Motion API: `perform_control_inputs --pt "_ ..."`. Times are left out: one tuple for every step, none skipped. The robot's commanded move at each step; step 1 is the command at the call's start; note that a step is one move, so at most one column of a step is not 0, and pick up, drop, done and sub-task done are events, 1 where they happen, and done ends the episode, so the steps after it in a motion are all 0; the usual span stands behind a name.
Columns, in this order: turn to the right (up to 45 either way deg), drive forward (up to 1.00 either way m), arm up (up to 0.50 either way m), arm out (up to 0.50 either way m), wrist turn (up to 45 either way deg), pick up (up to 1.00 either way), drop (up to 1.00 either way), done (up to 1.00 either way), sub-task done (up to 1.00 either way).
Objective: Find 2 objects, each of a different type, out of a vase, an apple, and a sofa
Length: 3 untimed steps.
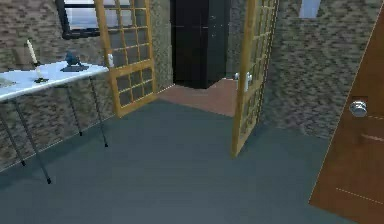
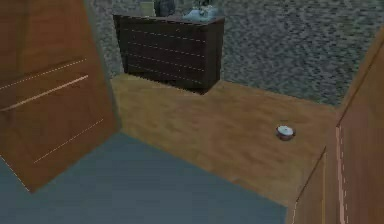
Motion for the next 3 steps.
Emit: perform_control_inputs --pt "33.0 0.0 0.0 0.0 0.0 0.0 0.0 0.0 0.0" --pt "0.0 0.45 0.0 0.0 0.0 0.0 0.0 0.0 0.0" --pt "-45.0 0.0 0.0 0.0 0.0 0.0 0.0 0.0 0.0"
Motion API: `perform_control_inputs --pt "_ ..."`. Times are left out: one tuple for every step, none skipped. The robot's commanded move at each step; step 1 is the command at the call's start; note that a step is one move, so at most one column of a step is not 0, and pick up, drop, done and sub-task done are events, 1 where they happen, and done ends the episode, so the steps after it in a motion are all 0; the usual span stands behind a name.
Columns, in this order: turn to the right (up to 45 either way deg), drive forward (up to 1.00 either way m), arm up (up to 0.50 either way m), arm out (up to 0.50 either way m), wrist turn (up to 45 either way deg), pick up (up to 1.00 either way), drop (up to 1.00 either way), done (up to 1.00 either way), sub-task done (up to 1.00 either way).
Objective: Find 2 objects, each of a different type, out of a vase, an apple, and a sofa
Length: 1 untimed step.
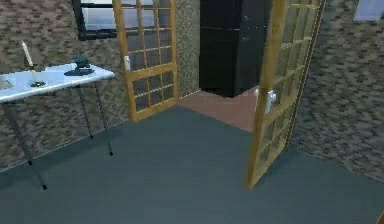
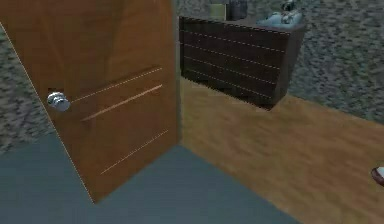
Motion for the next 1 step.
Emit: perform_control_inputs --pt "-45.0 0.0 0.0 0.0 0.0 0.0 0.0 0.0 0.0"
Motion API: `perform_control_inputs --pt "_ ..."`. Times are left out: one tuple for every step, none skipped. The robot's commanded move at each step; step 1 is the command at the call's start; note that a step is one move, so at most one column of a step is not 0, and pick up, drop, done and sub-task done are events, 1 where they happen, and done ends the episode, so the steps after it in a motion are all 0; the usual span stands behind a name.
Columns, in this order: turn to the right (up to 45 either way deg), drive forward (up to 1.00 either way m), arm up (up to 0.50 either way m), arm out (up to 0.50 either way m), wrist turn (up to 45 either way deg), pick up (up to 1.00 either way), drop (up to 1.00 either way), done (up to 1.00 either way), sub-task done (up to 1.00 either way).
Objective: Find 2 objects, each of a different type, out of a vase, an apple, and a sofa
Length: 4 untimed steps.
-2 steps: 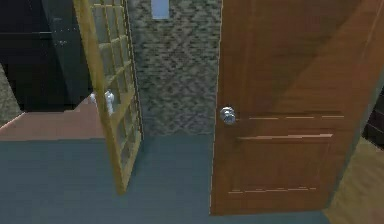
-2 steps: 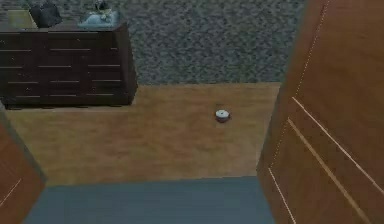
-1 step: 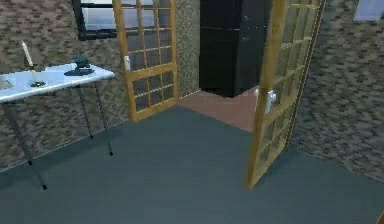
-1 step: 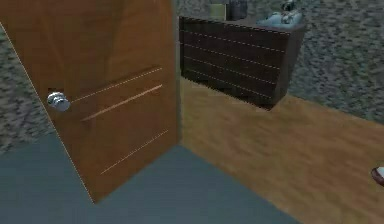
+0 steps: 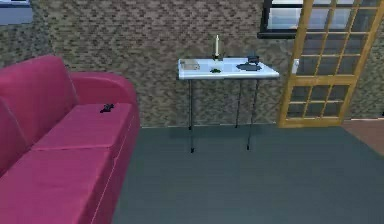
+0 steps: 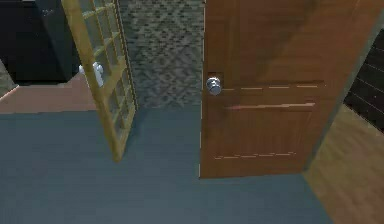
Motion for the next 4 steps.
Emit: perform_control_inputs --pt "-36.0 0.0 0.0 0.0 0.0 0.0 0.0 0.0 0.0" --pt "0.0 0.0 0.0 0.0 0.0 0.0 0.0 0.0 1.0" --pt "45.0 0.0 0.0 0.0 0.0 0.0 0.0 0.0 0.0" --pt "33.0 0.0 0.0 0.0 0.0 0.0 0.0 0.0 0.0"
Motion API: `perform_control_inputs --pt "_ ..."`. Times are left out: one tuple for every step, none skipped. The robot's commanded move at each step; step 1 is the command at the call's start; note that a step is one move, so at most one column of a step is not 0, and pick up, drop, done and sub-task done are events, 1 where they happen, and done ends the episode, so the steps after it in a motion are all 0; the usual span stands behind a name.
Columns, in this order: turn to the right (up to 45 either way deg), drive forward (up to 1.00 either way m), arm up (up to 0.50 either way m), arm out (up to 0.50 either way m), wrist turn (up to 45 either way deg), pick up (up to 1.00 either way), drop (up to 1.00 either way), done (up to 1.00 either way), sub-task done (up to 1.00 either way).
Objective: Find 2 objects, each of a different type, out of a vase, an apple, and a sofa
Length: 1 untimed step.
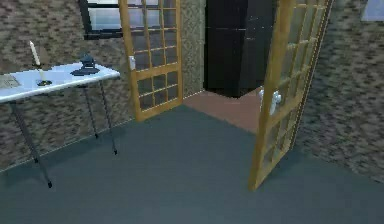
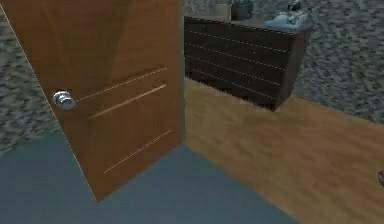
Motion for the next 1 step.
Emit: perform_control_inputs --pt "0.0 1.0 0.0 0.0 0.0 0.0 0.0 0.0 0.0"
